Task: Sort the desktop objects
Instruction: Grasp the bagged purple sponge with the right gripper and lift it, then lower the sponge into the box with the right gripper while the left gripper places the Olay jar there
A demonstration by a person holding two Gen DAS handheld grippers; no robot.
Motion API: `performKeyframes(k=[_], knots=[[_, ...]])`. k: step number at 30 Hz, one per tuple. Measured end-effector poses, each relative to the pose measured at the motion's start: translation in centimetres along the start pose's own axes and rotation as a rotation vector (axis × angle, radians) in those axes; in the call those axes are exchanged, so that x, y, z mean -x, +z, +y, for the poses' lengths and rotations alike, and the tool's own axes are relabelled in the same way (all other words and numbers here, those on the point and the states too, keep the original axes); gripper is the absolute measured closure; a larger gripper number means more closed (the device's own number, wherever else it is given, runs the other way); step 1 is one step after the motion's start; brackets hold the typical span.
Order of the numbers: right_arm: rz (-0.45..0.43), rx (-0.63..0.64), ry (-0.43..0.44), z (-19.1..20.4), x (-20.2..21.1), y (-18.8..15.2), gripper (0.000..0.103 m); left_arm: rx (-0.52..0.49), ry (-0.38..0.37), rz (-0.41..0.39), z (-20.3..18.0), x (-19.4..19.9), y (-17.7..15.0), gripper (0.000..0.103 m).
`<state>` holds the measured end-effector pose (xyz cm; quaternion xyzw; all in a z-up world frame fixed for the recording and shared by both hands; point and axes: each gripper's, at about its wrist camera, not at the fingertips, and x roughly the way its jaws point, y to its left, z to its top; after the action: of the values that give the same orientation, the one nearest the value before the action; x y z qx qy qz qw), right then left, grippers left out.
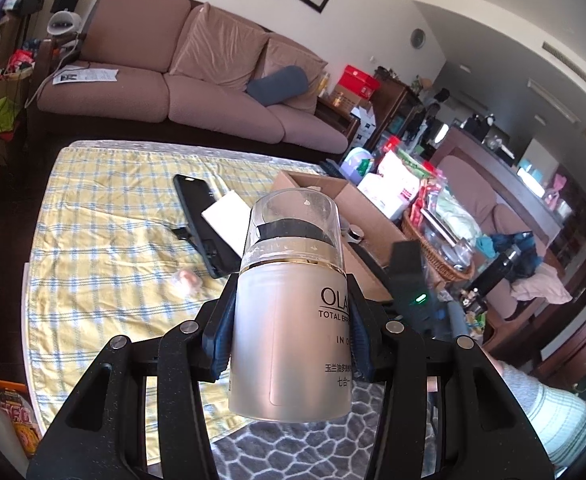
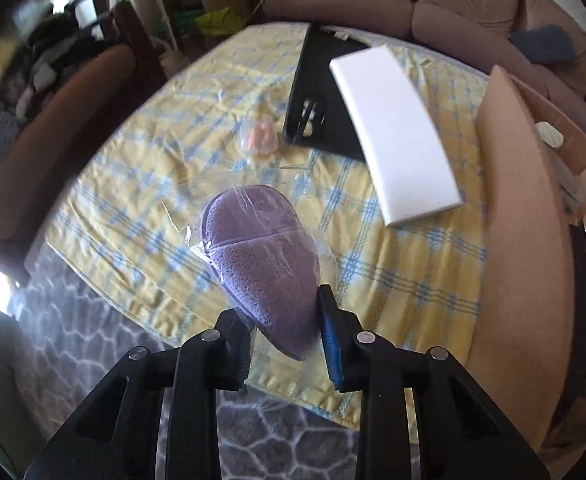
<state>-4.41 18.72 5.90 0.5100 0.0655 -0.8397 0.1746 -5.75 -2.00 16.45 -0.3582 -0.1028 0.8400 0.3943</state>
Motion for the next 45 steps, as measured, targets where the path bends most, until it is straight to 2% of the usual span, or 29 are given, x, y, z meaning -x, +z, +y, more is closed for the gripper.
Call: performKeyframes(k=[7,10,14,16,19,24,26,27,28,32,34,39,43,45], knots=[[-0.117,-0.131,0.017,-3.9,7.4,0.0,0.075,-0.029,-0.063,0.020,-5.3,-3.7,1.4,0.058],[-0.148,-0.184,-0.043,-7.1,10.7,-0.9,0.075,-0.034,-0.105,0.038,-8.4,-6.8,2.0,0.058],[-0.136,-0.261,-0.190,-13.1,13.4,-3.2,0.075,-0.015,-0.164,0.071,-11.8,-11.2,2.8,0.058],[-0.113,-0.309,-0.242,-16.2,13.5,-4.6,0.075,-0.014,-0.175,0.096,-13.3,-13.7,3.0,0.058],[-0.067,-0.380,-0.265,-19.7,12.2,-6.4,0.075,-0.035,-0.172,0.139,-15.7,-17.5,2.9,0.058],[-0.003,-0.396,-0.294,-21.8,9.8,-7.5,0.069,-0.039,-0.177,0.205,-18.7,-22.7,2.6,0.058],[0.009,-0.394,-0.296,-22.2,9.1,-7.6,0.067,-0.030,-0.172,0.231,-19.4,-24.6,2.3,0.058],[0.015,-0.389,-0.302,-22.4,8.9,-7.7,0.061,-0.020,-0.175,0.244,-19.6,-25.5,2.2,0.058],[0.018,-0.385,-0.300,-22.6,8.7,-7.9,0.050,-0.006,-0.174,0.256,-19.7,-26.4,2.1,0.058],[-0.001,-0.344,-0.273,-22.8,8.9,-8.7,0.045,0.056,-0.166,0.305,-19.9,-29.6,1.9,0.059],[-0.016,-0.329,-0.283,-22.7,9.6,-9.2,0.029,0.067,-0.166,0.322,-20.1,-30.4,1.7,0.058],[-0.093,-0.361,-0.268,-23.8,13.1,-11.1,0.029,0.057,-0.134,0.343,-20.4,-31.5,1.3,0.060],[-0.168,-0.437,-0.169,-25.0,15.1,-12.3,0.028,0.075,-0.118,0.346,-20.3,-31.8,1.0,0.060],[-0.185,-0.451,-0.153,-25.0,15.7,-12.6,0.028,0.071,-0.113,0.347,-20.6,-31.5,1.0,0.060]])
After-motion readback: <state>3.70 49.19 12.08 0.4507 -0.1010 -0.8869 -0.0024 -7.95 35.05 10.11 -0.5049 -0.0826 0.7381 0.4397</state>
